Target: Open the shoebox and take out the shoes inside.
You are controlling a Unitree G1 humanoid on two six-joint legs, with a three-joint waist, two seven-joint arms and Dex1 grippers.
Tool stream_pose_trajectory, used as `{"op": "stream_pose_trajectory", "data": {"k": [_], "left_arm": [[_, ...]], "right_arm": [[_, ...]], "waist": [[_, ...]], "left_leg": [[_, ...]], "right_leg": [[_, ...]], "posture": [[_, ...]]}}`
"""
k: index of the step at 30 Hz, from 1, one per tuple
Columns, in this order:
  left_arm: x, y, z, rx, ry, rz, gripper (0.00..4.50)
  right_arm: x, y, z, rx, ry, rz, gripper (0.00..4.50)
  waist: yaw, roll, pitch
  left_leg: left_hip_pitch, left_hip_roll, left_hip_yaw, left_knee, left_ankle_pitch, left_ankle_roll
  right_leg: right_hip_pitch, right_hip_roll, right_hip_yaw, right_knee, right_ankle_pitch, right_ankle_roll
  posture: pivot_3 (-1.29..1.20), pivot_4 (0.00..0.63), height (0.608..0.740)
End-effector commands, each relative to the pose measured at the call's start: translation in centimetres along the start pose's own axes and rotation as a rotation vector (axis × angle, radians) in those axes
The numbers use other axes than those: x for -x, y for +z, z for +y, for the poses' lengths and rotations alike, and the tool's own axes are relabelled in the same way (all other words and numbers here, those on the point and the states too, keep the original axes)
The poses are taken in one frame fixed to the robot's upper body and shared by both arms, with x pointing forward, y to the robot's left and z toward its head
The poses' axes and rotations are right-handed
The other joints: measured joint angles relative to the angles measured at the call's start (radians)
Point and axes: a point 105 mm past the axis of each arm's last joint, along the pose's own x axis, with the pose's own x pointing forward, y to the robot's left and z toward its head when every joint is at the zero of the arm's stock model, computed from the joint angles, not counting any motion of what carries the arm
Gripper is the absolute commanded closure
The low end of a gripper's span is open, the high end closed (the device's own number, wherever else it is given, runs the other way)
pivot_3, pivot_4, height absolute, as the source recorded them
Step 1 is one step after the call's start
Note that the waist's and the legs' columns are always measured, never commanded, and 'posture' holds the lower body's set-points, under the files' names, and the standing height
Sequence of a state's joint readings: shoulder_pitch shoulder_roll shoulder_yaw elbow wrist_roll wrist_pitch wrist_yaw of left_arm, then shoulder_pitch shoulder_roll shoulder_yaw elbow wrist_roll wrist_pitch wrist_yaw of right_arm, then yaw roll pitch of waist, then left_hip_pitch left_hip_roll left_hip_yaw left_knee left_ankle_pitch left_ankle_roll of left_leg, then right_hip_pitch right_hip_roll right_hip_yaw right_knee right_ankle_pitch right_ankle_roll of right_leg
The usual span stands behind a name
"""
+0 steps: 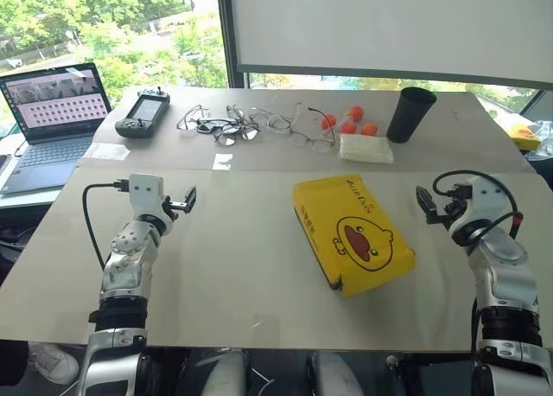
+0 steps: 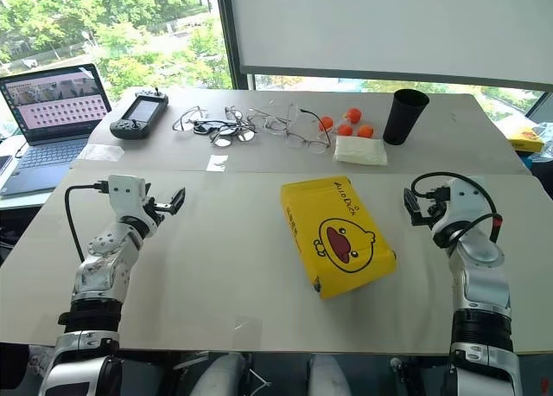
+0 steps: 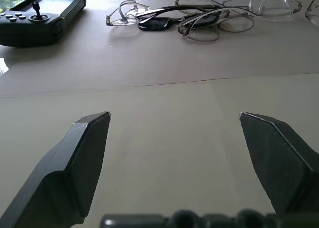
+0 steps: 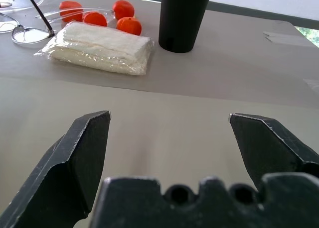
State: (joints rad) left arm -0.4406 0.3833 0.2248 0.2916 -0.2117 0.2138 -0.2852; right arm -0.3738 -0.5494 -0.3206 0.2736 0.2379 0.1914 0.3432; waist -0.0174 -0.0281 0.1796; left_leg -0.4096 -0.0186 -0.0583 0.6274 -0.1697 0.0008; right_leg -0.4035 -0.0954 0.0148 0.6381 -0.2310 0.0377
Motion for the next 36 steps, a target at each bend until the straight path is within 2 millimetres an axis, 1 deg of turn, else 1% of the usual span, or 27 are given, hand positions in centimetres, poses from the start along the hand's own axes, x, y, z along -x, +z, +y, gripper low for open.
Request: {"op": "stream_pose_trajectory", "data": {"k": [1, 2, 3, 4, 5, 7, 8, 10, 11, 12, 13, 14, 16, 17, 19, 22, 23, 24, 26, 27, 28, 29, 31, 33, 34, 36], "left_arm": [[-0.5, 1.9, -0.6, -0.034, -0.057, -0.062, 0.05], [-0.7, 2.0, -1.2, -0.055, -0.112, -0.060, 0.30], [-0.8, 2.1, -1.6, -0.060, -0.158, -0.063, 0.59], [-0.9, 2.2, -1.9, -0.059, -0.189, -0.069, 0.78], [-1.1, 2.3, -2.1, -0.066, -0.204, -0.074, 1.10], [-1.7, 2.5, -2.7, -0.094, -0.242, -0.076, 1.77], [-2.0, 2.6, -3.1, -0.102, -0.264, -0.075, 2.23], [-2.5, 2.7, -4.3, -0.110, -0.320, -0.077, 2.99], [-2.6, 2.7, -5.6, -0.113, -0.384, -0.072, 3.31], [-2.6, 2.6, -6.5, -0.115, -0.429, -0.068, 3.71], [-2.3, 2.4, -8.2, -0.128, -0.520, -0.057, 4.08], [-2.1, 2.2, -9.2, -0.137, -0.583, -0.050, 4.47], [0.5, 0.2, -13.0, -0.214, -0.876, 0.013, 4.50], [1.3, -0.2, -14.0, -0.216, -0.951, 0.029, 4.50], [1.8, -0.3, -14.7, -0.228, -1.015, 0.040, 4.50], [1.6, -0.1, -14.8, -0.285, -1.043, 0.046, 4.50], [1.4, 0.0, -14.6, -0.307, -1.033, 0.043, 4.50], [0.9, 0.2, -14.1, -0.328, -1.015, 0.041, 4.50], [-0.4, 0.8, -13.0, -0.384, -0.944, 0.034, 4.50], [-1.2, 1.3, -12.5, -0.402, -0.908, 0.025, 4.50], [-1.6, 1.5, -12.2, -0.413, -0.887, 0.018, 4.50], [-2.5, 2.0, -12.0, -0.432, -0.858, -0.002, 4.50], [-3.9, 3.0, -12.1, -0.452, -0.810, -0.035, 4.50], [-5.0, 3.8, -12.8, -0.441, -0.796, -0.054, 4.50], [-5.3, 4.0, -13.1, -0.438, -0.796, -0.058, 4.50], [-6.1, 4.8, -14.9, -0.440, -0.802, -0.076, 4.50]], "right_arm": [[0.9, 1.8, -1.5, 0.044, -0.010, -0.040, 0.02], [1.6, 2.0, -2.1, 0.073, -0.001, -0.028, 0.01], [2.2, 2.2, -2.5, 0.100, 0.013, -0.016, 0.26], [2.7, 2.2, -2.6, 0.118, 0.034, -0.003, 0.54], [3.0, 2.2, -2.4, 0.131, 0.060, 0.009, 0.70], [3.6, 2.0, -1.6, 0.155, 0.130, 0.046, 1.31], [3.9, 2.0, -1.1, 0.162, 0.164, 0.060, 1.76], [4.3, 2.1, 0.0, 0.162, 0.218, 0.076, 2.52], [4.4, 2.3, 0.9, 0.149, 0.260, 0.081, 2.81], [4.5, 2.4, 1.5, 0.139, 0.289, 0.085, 3.20], [4.7, 2.4, 2.3, 0.131, 0.327, 0.095, 3.51], [4.8, 2.4, 2.8, 0.126, 0.352, 0.103, 3.88], [5.0, 2.5, 4.9, 0.104, 0.444, 0.115, 4.44], [5.1, 2.4, 5.7, 0.098, 0.485, 0.128, 4.44], [5.1, 2.2, 6.6, 0.091, 0.529, 0.150, 4.44], [5.4, 1.5, 7.0, 0.110, 0.563, 0.210, 4.44], [5.7, 1.0, 6.8, 0.147, 0.563, 0.249, 4.44], [6.0, 0.7, 5.7, 0.193, 0.526, 0.292, 4.44], [6.6, 1.0, 3.8, 0.256, 0.466, 0.349, 4.44], [7.3, 1.3, 3.1, 0.277, 0.454, 0.377, 4.44], [7.8, 1.5, 2.9, 0.288, 0.454, 0.396, 4.44], [8.8, 1.7, 2.5, 0.302, 0.461, 0.430, 4.44], [10.6, 2.1, 2.5, 0.309, 0.496, 0.484, 4.44], [12.1, 2.7, 3.2, 0.282, 0.542, 0.510, 4.44], [12.6, 2.9, 3.5, 0.271, 0.557, 0.515, 4.44], [14.3, 3.1, 5.3, 0.218, 0.645, 0.527, 4.44]], "waist": [[0.000, 0.000, 0.000], [0.006, 0.000, 0.000], [0.010, 0.000, 0.000], [0.013, 0.000, 0.000], [0.014, 0.000, 0.000], [0.014, 0.000, 0.000], [0.012, 0.000, 0.000], [0.005, 0.000, 0.000], [0.001, 0.000, 0.000], [0.000, 0.000, 0.000], [-0.001, 0.000, 0.000], [-0.002, 0.000, 0.000], [-0.003, 0.000, 0.000], [-0.005, 0.000, 0.000], [-0.003, 0.000, 0.000], [0.001, 0.000, 0.000], [0.003, 0.000, 0.000], [0.004, 0.000, 0.000], [0.013, 0.000, 0.000], [0.015, 0.000, 0.000], [0.019, 0.000, 0.000], [0.021, 0.000, 0.000], [0.026, 0.000, 0.000], [0.031, -0.001, 0.001], [0.030, -0.001, 0.001], [0.028, -0.002, 0.001]], "left_leg": [[0.000, 0.000, 0.000, 0.000, 0.000, 0.000], [0.000, 0.000, 0.000, 0.000, 0.000, 0.000], [-0.001, 0.000, 0.000, 0.000, 0.000, 0.000], [-0.001, 0.000, 0.000, 0.000, 0.000, 0.000], [-0.001, 0.000, 0.000, 0.000, 0.000, 0.000], [-0.001, 0.000, 0.001, 0.001, 0.000, 0.000], [-0.001, 0.000, 0.001, 0.001, 0.000, 0.000], [0.000, 0.000, 0.001, 0.001, 0.000, 0.000], [0.000, 0.001, 0.001, 0.001, 0.000, 0.000], [0.000, 0.001, 0.001, 0.001, 0.000, 0.000], [0.000, 0.001, 0.001, 0.001, 0.000, 0.000], [0.000, 0.001, 0.001, 0.001, 0.000, 0.000], [0.000, 0.001, 0.002, 0.001, 0.000, 0.001], [-0.001, 0.001, 0.002, 0.001, -0.001, 0.001], [-0.001, 0.001, 0.002, 0.000, -0.001, 0.001], [-0.001, 0.001, 0.002, 0.002, -0.001, 0.001], [-0.001, 0.001, 0.002, 0.002, -0.001, 0.001], [-0.001, 0.001, 0.002, 0.002, -0.001, 0.001], [-0.001, 0.001, 0.002, 0.003, -0.001, 0.001], [-0.003, 0.000, 0.002, 0.003, -0.001, 0.001], [-0.003, 0.001, 0.002, 0.003, -0.001, 0.001], [-0.004, 0.001, 0.002, 0.003, -0.001, 0.002], [-0.005, 0.001, 0.001, 0.003, -0.002, 0.003], [-0.006, 0.000, 0.001, 0.004, -0.002, 0.004], [-0.006, 0.001, 0.001, 0.005, -0.002, 0.004], [-0.007, 0.000, 0.001, 0.006, -0.003, 0.004]], "right_leg": [[0.000, 0.000, 0.000, 0.000, 0.000, 0.000], [0.000, 0.000, 0.000, 0.000, 0.000, 0.000], [0.000, 0.000, 0.000, 0.000, 0.000, 0.000], [0.000, 0.000, -0.001, 0.000, 0.000, 0.000], [0.000, 0.000, -0.001, 0.000, 0.000, 0.000], [0.000, 0.000, 0.000, -0.001, 0.000, 0.000], [0.000, 0.000, 0.000, -0.001, 0.000, 0.000], [0.001, 0.000, 0.000, -0.001, 0.000, 0.000], [0.001, 0.001, 0.000, -0.001, 0.000, 0.001], [0.001, 0.001, 0.000, 0.000, 0.000, 0.001], [0.001, 0.001, 0.000, 0.000, 0.000, 0.001], [0.001, 0.001, 0.000, 0.000, 0.000, 0.001], [0.001, 0.001, 0.000, -0.001, 0.000, 0.001], [0.000, 0.001, 0.000, -0.001, 0.000, 0.001], [0.000, 0.001, 0.001, -0.001, 0.000, 0.001], [0.000, 0.001, 0.001, 0.000, 0.000, 0.000], [0.000, 0.001, 0.001, 0.000, -0.001, 0.001], [0.000, 0.001, 0.001, 0.001, -0.001, 0.002], [0.000, 0.001, 0.001, 0.000, -0.003, 0.005], [-0.001, 0.000, 0.000, 0.000, -0.003, 0.005], [-0.001, 0.000, 0.000, 0.000, -0.003, 0.005], [-0.001, 0.000, 0.000, -0.001, -0.003, 0.005], [-0.001, 0.000, -0.001, -0.002, -0.003, 0.004], [-0.001, 0.000, -0.002, -0.003, -0.003, 0.005], [0.000, 0.000, -0.002, -0.004, -0.003, 0.006], [0.000, 0.000, -0.002, -0.006, -0.003, 0.010]], "posture": [[0.00, 0.150, 0.740], [0.00, 0.150, 0.740], [0.00, 0.150, 0.740], [0.00, 0.150, 0.740], [0.00, 0.150, 0.740], [0.00, 0.150, 0.740], [0.00, 0.150, 0.740], [0.00, 0.150, 0.740], [0.00, 0.150, 0.740], [0.00, 0.150, 0.740], [0.00, 0.150, 0.740], [0.00, 0.150, 0.740], [0.00, 0.150, 0.740], [0.00, 0.150, 0.740], [0.00, 0.150, 0.740], [0.00, 0.150, 0.740], [0.00, 0.150, 0.740], [0.00, 0.150, 0.740], [0.00, 0.150, 0.740], [0.00, 0.150, 0.740], [0.00, 0.150, 0.740], [0.00, 0.150, 0.740], [0.00, 0.150, 0.740], [0.00, 0.150, 0.740], [0.00, 0.150, 0.740], [0.00, 0.150, 0.740]]}}
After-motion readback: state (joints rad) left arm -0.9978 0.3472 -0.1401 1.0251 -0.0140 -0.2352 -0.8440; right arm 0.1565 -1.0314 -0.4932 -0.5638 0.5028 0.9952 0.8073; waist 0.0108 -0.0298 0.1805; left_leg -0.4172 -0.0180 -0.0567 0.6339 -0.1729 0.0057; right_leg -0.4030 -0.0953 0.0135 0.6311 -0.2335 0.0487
